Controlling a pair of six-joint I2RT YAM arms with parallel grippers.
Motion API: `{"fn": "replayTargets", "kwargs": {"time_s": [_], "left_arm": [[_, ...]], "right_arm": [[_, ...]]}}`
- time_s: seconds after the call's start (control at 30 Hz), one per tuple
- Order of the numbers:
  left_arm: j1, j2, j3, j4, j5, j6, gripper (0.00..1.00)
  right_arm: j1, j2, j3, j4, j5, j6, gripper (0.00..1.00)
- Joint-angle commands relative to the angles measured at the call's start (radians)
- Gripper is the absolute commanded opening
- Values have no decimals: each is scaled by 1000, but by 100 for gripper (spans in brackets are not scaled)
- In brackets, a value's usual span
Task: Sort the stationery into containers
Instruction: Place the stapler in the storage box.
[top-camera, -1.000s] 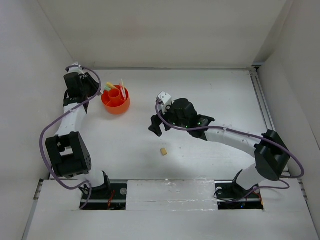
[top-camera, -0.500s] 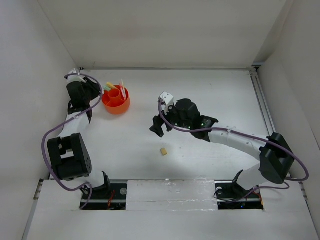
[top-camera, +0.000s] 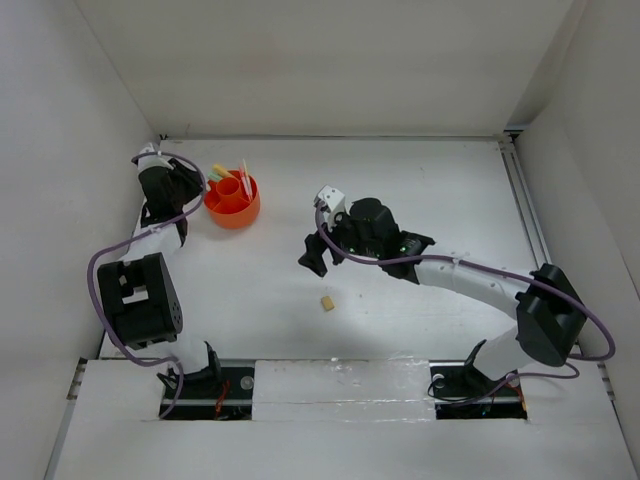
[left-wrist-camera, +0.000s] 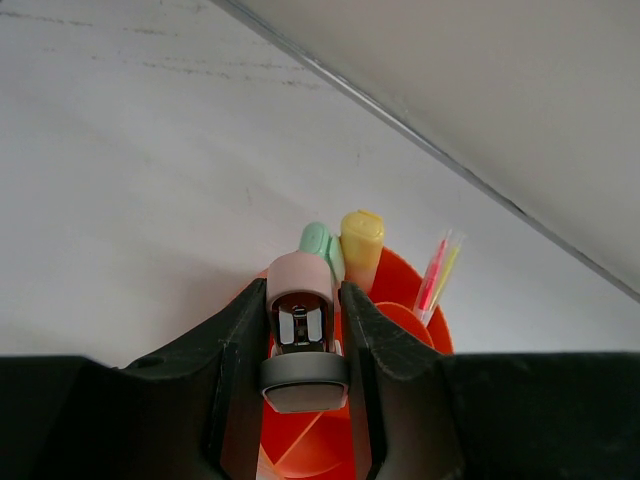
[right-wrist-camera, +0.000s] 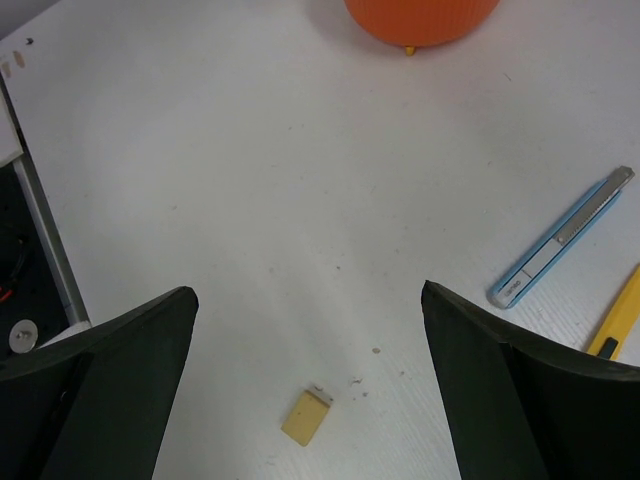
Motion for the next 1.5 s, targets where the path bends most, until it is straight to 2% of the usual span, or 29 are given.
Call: {"fn": "replayTargets", "kwargs": {"time_s": [0.0, 0.47, 0.67, 0.7, 1.03, 1.17, 1.33, 1.47], "left_arm": [[5, 11, -11, 73, 8, -22, 0], [5, 55, -11, 73, 18, -50, 4], [5, 55, -11, 82, 28, -50, 14], [5, 55, -11, 82, 28, -50, 19], [5, 46, -29, 82, 28, -50, 33], [5, 46, -29, 82, 28, -59, 44], [5, 14, -39, 91, 28, -68, 46], [5, -64, -39, 46, -29, -80, 52]], "right_arm": [[4, 20, 17, 32, -36, -15, 100], [4, 10, 17, 32, -27, -15, 100], [4, 10, 17, 32, -27, -15, 100], [4, 1, 17, 32, -27, -15, 100], [4, -8, 8, 32, -27, -15, 100], [4, -8, 8, 32, -27, -15, 100], [4, -8, 8, 32, -27, -15, 100], [4, 15, 29, 6, 29, -15, 100]]}}
